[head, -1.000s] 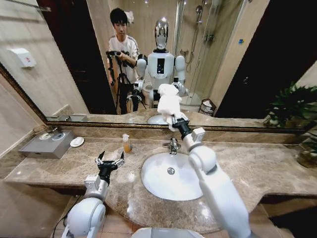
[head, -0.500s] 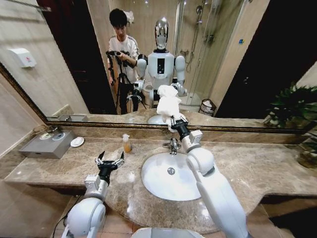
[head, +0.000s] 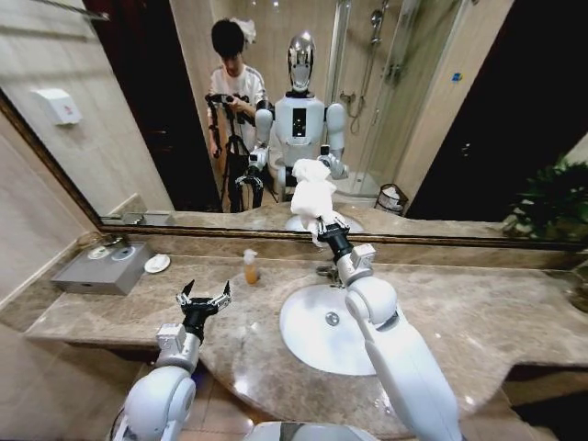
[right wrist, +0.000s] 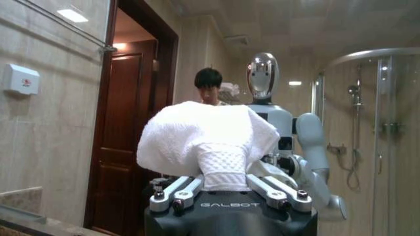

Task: Pick up the towel from the sink counter and wipe the mirror surface.

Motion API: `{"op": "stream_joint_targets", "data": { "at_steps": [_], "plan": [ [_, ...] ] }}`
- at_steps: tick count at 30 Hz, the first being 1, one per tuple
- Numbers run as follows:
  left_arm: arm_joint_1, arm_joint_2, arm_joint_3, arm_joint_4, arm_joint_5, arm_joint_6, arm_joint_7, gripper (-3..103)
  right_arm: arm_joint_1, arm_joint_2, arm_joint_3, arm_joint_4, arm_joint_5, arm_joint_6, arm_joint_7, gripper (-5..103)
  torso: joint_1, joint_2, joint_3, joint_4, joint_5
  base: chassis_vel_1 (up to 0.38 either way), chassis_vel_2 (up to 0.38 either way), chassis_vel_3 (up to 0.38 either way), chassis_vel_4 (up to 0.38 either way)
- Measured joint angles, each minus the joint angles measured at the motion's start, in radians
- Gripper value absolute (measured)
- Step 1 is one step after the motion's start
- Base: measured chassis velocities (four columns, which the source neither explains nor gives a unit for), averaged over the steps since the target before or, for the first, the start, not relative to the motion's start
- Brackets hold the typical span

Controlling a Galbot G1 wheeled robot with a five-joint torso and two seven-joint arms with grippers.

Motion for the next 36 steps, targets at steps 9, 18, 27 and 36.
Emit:
{"op": "stream_joint_targets", "data": {
  "at_steps": [9,18,27,36],
  "plan": [
    [0.0,0.0,0.0,0.0,0.0,0.0,0.0,100,0.023,0.026,-0.071,-0.021,0.0,0.002,0.001,12,0.0,0.0,0.0,-0.0001,0.0003,0.011,0.004,-0.01,-0.01],
    [0.0,0.0,0.0,0.0,0.0,0.0,0.0,100,0.077,0.094,-0.122,-0.12,0.015,-0.009,-0.012,12,0.0,0.0,0.0,0.0003,0.0002,-0.01,-0.014,0.003,0.005],
    [0.0,0.0,0.0,0.0,0.0,0.0,0.0,100,0.222,0.107,-0.085,-0.178,0.03,-0.015,-0.032,12,0.0,0.0,0.0,0.0,0.0003,0.0,0.0,0.0,0.0],
    [0.0,0.0,0.0,0.0,0.0,0.0,0.0,100,0.299,0.109,-0.101,-0.207,0.068,-0.039,-0.01,12,0.0,0.0,0.0,0.0003,0.0002,0.0,0.0,0.0,0.0]
  ]
}}
